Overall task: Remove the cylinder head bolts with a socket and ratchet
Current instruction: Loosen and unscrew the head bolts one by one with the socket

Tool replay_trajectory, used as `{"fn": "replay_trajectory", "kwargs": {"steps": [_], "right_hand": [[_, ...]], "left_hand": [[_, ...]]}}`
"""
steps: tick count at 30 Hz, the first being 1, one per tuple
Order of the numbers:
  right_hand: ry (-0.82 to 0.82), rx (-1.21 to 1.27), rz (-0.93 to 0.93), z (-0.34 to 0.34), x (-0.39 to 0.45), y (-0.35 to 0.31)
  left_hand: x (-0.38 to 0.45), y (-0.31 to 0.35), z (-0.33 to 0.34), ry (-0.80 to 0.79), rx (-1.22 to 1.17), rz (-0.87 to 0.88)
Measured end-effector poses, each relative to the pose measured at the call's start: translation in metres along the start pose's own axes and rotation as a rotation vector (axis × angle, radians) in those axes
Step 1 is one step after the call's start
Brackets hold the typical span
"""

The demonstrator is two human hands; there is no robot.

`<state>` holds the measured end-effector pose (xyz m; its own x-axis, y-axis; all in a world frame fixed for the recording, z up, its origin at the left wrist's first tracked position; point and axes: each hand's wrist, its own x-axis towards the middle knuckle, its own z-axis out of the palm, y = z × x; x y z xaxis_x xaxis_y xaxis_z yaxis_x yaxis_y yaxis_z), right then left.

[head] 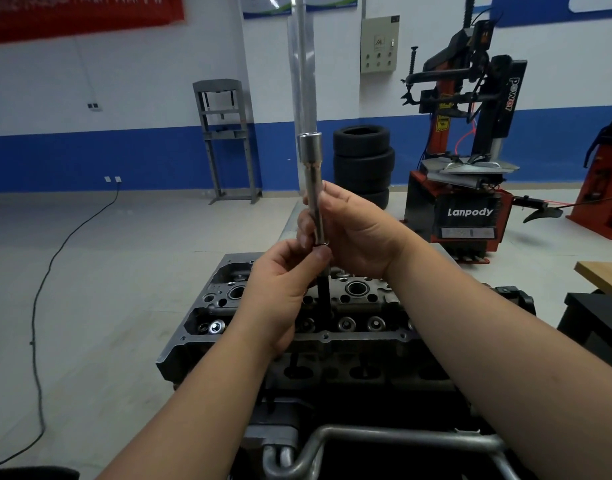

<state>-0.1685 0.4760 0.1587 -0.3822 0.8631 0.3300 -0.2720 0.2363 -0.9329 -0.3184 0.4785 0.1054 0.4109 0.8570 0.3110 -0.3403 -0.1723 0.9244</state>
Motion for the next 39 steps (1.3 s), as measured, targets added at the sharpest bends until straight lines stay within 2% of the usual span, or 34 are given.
{"fn": "replay_trajectory", "kwargs": {"steps": [6, 10, 15, 22, 29, 36, 39], "right_hand": [[0.014, 0.003, 0.015, -0.0007, 0.0001, -0.0005], [0.002, 0.049, 0.045, 0.0000, -0.0012, -0.0018], [0.006, 0.028, -0.014, 0.0005, -0.0004, -0.0015], [0.032, 0.032, 0.044, -0.0034, 0.0004, -0.0001], [-0.064, 0.049, -0.004, -0.0017, 0.0000, 0.0004], [0.029, 0.012, 0.040, -0.0038, -0.0013, 0.0006], [-0.002, 0.058, 0.040, -0.0024, -0.0012, 0.0003]], "left_hand": [[-0.0009, 0.0020, -0.0047, -0.110, -0.009, -0.039], [-0.0027, 0.0015, -0.0040, -0.080, -0.004, -0.011], [0.0003, -0.0012, -0.0011, -0.003, 0.006, 0.026], [-0.0001, 0.0010, -0.0055, -0.101, -0.049, -0.027], [-0.0010, -0.0014, -0.0025, -0.020, -0.012, 0.021], [-0.0005, 0.0017, -0.0057, -0.108, -0.068, -0.048], [-0.0021, 0.0003, -0.0042, -0.112, -0.028, -0.008]]}}
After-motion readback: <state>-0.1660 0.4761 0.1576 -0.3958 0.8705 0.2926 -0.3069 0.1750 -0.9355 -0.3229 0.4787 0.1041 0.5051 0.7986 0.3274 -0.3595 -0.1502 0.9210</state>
